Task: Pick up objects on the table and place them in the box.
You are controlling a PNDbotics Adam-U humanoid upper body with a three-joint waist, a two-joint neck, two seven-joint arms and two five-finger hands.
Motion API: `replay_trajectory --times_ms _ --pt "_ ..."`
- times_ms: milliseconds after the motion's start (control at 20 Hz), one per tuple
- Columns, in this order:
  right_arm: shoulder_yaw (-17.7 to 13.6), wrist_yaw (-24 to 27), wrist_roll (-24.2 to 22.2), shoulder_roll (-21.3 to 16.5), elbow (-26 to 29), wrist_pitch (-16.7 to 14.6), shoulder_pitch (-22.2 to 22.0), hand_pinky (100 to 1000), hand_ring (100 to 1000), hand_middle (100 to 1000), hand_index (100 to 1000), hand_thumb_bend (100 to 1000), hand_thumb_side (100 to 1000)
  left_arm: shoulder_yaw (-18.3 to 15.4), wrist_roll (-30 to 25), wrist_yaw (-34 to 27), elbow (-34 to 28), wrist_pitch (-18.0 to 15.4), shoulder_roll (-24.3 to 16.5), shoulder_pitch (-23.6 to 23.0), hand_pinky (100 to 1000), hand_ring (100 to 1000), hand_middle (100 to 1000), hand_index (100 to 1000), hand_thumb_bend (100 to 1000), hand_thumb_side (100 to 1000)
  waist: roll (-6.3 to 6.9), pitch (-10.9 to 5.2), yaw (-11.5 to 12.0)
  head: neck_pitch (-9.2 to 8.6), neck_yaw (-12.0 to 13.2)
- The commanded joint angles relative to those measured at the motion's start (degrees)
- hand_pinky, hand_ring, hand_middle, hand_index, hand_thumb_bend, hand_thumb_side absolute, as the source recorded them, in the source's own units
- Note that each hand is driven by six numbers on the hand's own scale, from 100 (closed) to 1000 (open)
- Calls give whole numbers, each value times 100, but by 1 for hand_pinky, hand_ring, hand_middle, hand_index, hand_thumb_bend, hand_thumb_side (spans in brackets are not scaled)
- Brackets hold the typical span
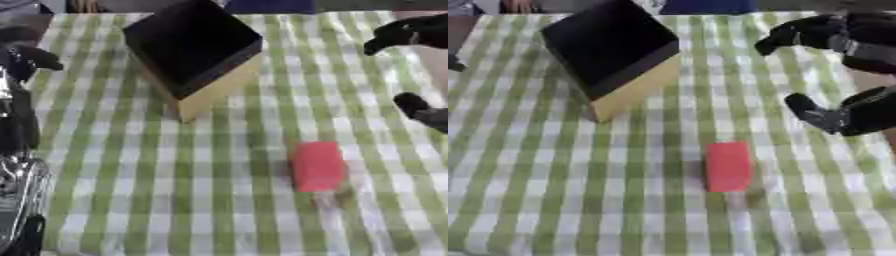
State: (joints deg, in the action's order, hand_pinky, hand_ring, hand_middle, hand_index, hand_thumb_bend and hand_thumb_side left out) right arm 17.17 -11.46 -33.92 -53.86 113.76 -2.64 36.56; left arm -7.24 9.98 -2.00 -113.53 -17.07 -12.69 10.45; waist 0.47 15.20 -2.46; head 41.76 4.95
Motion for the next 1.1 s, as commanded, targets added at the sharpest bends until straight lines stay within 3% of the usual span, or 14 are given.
replay_trajectory --times_ms 50,300,450,750,1100 --pt "-21 -3 -40 -175 83 112 81 993 999 860 983 100 100 10 -30 -16 -106 -5 -83 23 502 514 612 691 133 719 -19 -98 -9 9 10" --pt "36 -129 -139 -186 83 144 62 997 1000 869 990 100 100 12 -46 -15 -106 -7 -83 23 502 513 612 690 127 713 -23 -99 -5 16 11" --pt "83 -235 -209 -181 83 144 38 997 1000 874 992 151 109 13 -52 -15 -106 -8 -82 22 502 513 611 690 130 714 -26 -101 -1 26 3" --pt "273 -532 -404 -135 83 242 -16 986 1000 890 996 286 297 31 -79 -23 -106 11 -88 15 501 512 610 690 124 713 -61 -112 1 75 -33" --pt "569 -788 -664 26 83 456 -63 991 1000 887 998 283 284 51 -117 -32 -106 32 -81 10 499 510 608 689 120 715 -77 -94 19 97 -71"
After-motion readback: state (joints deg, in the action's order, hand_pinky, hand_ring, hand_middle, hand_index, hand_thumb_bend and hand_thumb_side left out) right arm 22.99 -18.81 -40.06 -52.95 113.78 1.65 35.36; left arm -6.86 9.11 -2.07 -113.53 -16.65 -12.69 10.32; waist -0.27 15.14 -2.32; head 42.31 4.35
